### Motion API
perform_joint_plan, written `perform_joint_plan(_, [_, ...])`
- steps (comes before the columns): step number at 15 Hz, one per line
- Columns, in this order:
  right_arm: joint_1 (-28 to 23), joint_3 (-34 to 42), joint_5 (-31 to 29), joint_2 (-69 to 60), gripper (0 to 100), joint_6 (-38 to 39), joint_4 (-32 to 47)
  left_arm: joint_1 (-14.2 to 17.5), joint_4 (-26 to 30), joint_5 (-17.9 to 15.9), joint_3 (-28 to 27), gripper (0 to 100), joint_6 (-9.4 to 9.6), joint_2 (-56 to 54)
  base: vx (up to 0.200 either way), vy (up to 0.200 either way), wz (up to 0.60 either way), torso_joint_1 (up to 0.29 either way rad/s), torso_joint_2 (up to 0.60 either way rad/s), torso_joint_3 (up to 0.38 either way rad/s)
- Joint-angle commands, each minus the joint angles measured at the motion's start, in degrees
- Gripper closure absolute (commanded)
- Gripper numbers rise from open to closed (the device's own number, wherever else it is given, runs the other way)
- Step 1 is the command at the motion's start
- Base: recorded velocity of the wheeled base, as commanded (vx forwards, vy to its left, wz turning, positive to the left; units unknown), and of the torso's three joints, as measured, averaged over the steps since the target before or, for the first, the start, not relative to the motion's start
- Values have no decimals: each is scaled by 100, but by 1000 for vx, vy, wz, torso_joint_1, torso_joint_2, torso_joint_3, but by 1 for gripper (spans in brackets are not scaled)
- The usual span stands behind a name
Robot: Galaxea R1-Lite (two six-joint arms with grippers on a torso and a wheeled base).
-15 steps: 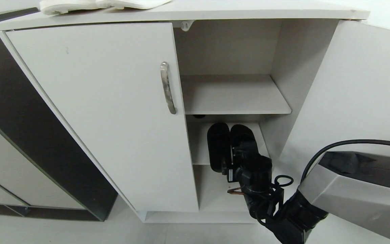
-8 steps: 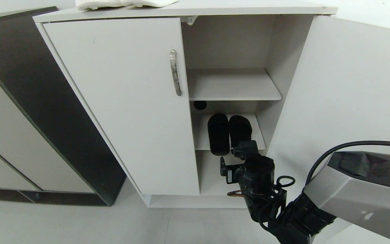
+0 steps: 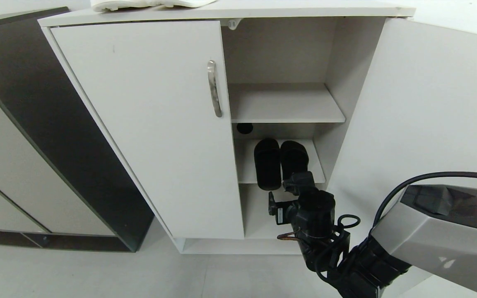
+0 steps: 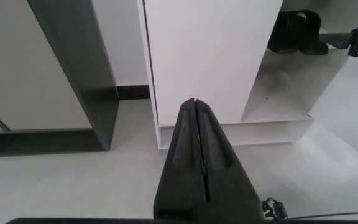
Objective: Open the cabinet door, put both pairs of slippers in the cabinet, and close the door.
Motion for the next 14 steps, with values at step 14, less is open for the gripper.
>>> perform_joint_plan(14, [30,350,155,-267,0,-78,23,1,-1,1,0,100,-1,9,0,0,0,2,1,135])
